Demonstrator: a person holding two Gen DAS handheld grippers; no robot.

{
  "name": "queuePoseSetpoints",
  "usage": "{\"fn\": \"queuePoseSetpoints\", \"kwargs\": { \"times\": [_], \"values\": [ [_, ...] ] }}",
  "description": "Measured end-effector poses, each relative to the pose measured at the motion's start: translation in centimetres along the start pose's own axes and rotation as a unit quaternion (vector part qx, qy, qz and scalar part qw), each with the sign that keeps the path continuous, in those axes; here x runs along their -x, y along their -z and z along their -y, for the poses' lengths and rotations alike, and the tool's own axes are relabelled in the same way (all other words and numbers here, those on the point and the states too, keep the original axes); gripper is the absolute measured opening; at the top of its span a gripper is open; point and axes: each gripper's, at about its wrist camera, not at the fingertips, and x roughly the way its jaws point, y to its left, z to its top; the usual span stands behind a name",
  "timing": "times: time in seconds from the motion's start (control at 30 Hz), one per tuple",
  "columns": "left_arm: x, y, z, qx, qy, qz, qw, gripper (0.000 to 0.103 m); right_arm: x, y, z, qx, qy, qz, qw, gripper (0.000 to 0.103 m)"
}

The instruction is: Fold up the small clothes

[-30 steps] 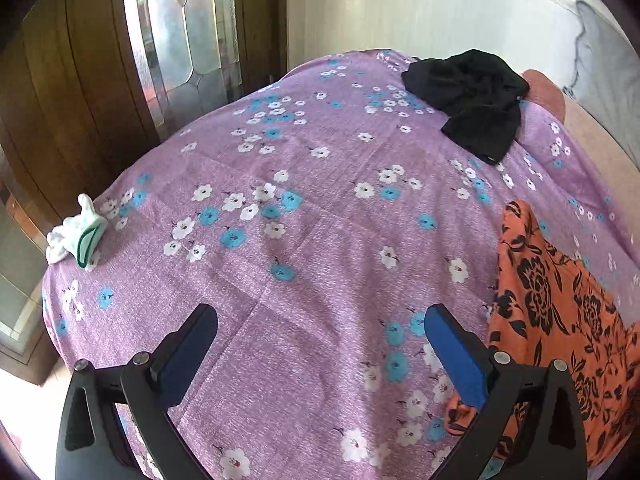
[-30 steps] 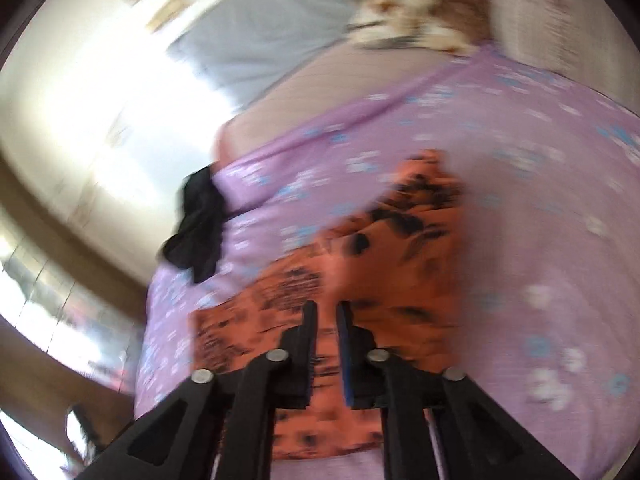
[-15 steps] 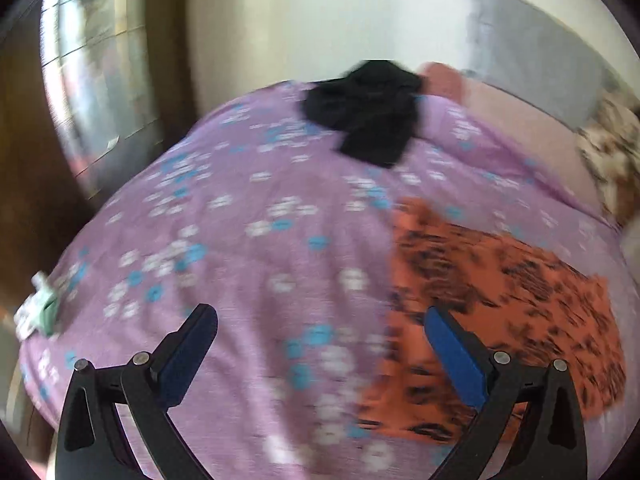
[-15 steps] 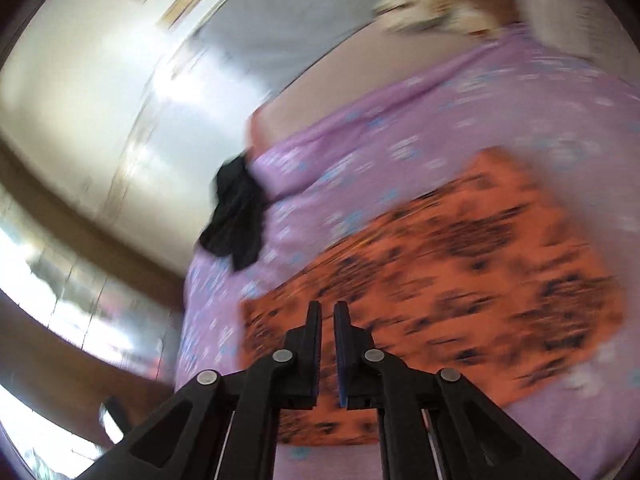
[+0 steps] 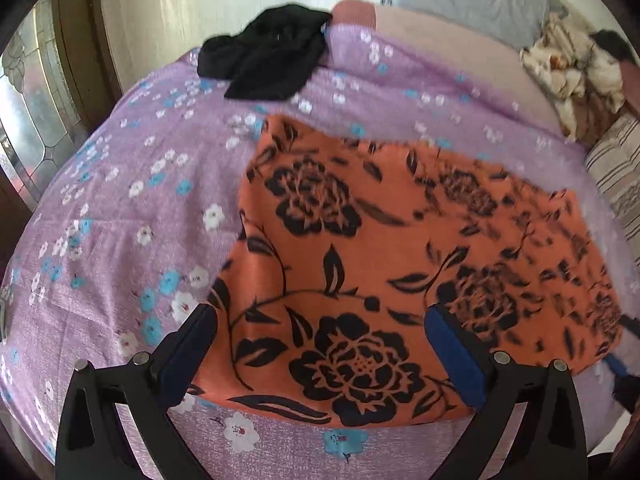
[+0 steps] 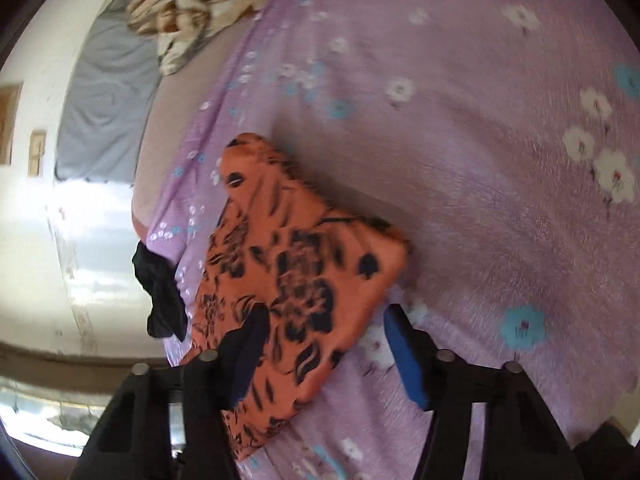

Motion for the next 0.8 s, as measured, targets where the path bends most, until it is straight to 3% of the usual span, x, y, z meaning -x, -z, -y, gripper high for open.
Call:
{"fn": "queuePoseSetpoints", "kwargs": {
  "times": [0.1,0.17,0.27,0.33,0.47,0.67,0.8],
  "values": [
    [-2.0,0.1,-0.1,0.009,-0.007,-0.033,0.9994,0.103,-1.0,-1.2,0.9,-0.020,-0.031,0.015,0.999,0.058],
    [-2.6,0.1,0.4,0.000,-0.028,-0.034,0.9990,0.103,-1.8,-1.8,0.8,-0.020,-0.040,0.016,0.999,0.056],
    [-3.0,-0.2,1.4,-0.013,-0.049,-0.027,0.9983,0.103,-3.4,-2.2,-0.2,0.004,-0.036,0.009,0.999,0.043],
    [-2.9,-0.5,1.4,-0.010,-0.051,-0.024,0.9983,0.103,-4.4,-2.5,-0.8,0.021,-0.021,0.003,1.000,0.029],
    [-1.5,-1.7,0.1,0.015,-0.036,-0.002,0.9992,0.103,-4.4,-2.4,-2.5,0.064,-0.002,0.024,0.998,0.026],
    [1.3,-3.2,-3.9,0.055,-0.081,0.034,0.9946,0.103,-2.1,0.3,-8.9,0.183,0.000,0.070,0.981,0.024],
    [2.1,-3.5,-8.3,0.106,-0.081,0.026,0.9906,0.103,-2.0,3.6,-15.5,0.245,-0.011,0.057,0.968,0.023]
  ]
}}
